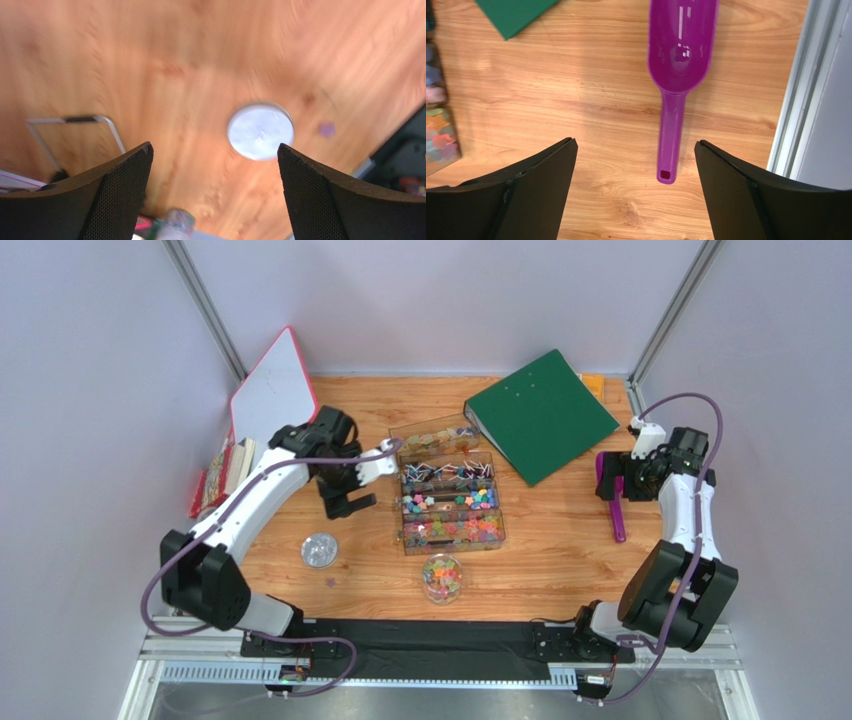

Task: Pack the candies
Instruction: Place the spatula at the center of the board, then pick up the bottle lid at the center of the board.

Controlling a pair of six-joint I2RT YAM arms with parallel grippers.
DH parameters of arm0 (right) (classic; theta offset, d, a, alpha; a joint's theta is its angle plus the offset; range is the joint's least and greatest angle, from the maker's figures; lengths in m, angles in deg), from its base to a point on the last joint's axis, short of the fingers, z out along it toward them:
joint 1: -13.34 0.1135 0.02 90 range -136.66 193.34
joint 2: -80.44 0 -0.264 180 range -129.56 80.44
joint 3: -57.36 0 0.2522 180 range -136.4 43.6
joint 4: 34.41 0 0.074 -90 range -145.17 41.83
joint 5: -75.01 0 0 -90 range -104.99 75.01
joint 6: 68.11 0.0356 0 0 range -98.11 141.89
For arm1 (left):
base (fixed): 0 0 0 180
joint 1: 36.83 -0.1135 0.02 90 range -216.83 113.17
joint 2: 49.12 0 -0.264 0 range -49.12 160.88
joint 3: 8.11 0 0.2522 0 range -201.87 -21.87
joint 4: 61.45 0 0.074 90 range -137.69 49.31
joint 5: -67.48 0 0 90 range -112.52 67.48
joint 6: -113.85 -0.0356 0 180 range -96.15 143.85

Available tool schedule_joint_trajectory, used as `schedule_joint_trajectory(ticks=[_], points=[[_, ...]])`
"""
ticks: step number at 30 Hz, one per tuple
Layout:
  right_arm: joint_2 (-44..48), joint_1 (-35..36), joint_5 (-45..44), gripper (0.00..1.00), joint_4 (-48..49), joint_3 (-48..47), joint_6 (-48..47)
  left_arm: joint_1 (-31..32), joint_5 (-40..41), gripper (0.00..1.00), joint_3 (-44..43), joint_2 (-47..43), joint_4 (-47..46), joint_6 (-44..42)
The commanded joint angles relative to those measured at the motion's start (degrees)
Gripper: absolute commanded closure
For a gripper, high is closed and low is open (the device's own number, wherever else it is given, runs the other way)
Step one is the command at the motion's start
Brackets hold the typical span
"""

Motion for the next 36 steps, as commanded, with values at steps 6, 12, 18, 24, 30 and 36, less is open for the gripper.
schedule_joint_trajectory(ticks=[6,12,18,24,30,36], points=[[0.10,0.16,9.13,0.00,-15.09,-10.22,-4.02,-5.75,-7.11,0.00,20.45,-17.84,0.50,-18.17],[0.36,2.35,7.21,0.00,-21.95,-16.20,-6.31,-11.46,-10.97,0.00,27.76,-18.56,-5.22,-21.52],[2.56,4.73,5.79,0.00,-24.15,-16.47,-6.23,-16.21,-15.19,0.00,25.31,-10.39,-7.41,-21.26],[5.28,7.36,5.09,0.00,-24.68,-14.28,-5.44,-17.44,-12.38,0.00,26.88,-7.22,-11.73,-22.13],[6.78,8.59,4.74,0.00,-24.77,-12.43,-4.38,-18.41,-12.38,0.00,28.91,-6.87,-11.99,-25.12],[7.57,8.86,4.39,0.00,-24.86,-11.99,-3.85,-18.76,-11.68,0.00,29.87,-3.97,-13.66,-24.60]])
